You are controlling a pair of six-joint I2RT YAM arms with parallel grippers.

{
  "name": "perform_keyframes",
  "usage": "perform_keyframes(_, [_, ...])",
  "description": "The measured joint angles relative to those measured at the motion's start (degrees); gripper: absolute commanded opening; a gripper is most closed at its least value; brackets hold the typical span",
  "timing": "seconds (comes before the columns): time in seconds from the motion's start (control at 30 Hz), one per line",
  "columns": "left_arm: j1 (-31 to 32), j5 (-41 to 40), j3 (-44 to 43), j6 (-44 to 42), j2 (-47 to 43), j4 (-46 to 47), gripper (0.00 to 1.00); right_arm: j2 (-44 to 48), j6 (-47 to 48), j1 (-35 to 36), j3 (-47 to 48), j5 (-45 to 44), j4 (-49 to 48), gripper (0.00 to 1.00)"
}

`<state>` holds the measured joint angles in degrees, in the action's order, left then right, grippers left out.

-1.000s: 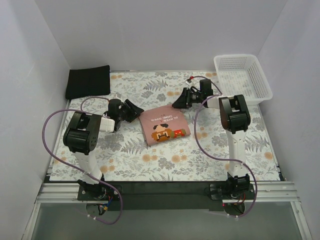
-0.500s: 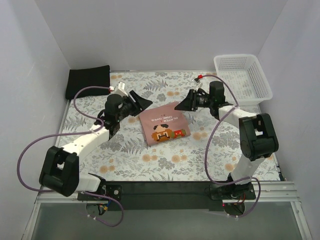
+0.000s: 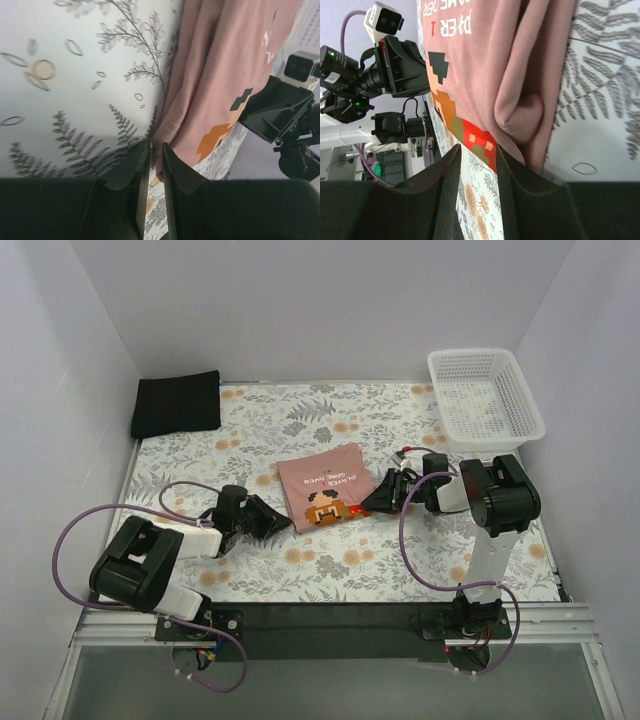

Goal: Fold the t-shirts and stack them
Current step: Neatly place the folded tshirt to the corner

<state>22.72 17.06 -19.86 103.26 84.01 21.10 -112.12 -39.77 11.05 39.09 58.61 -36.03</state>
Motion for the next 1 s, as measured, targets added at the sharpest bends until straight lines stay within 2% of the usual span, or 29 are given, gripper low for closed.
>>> perform_keyframes(0.2, [-1.66, -1.01, -0.15, -0.04, -7.06, -6.19, 0.25, 3.02, -2.14, -0.17, -0.63, -1.38, -1.60, 0.42])
perform_keyframes(0.33, [-1.62, -2.78, -6.10, -2.12, -12.44, -11.69, 0.29, 7.69, -3.78, 1.03, 2.03, -2.56, -1.88, 0.42])
perform_keyframes(0.43, [-1.62, -3.63, -11.76, -3.65, -12.66, -11.85, 0.29, 7.50, -5.20, 1.88, 7.61, -3.96, -2.93, 0.43])
perform_keyframes(0.53, [-1.62, -3.13, -16.33, -4.39, -7.23, -9.33, 0.27, 4.90, -6.51, 2.40, 13.31, -5.44, -4.00, 0.42])
perform_keyframes(0.63, [-1.62, -1.97, -18.99, -4.31, 1.88, -6.25, 0.24, -0.22, -7.98, 3.10, 18.49, -7.52, -5.44, 0.42])
perform_keyframes(0.8, [-1.64, -1.31, -19.65, -3.82, 14.53, -4.94, 0.18, -8.17, -9.25, 3.32, 20.61, -10.27, -6.16, 0.42])
perform_keyframes(1.0, [-3.41, 1.44, -19.85, -2.62, 18.10, 0.35, 0.15, -13.88, -11.08, 1.75, 20.31, -9.88, -9.92, 0.42])
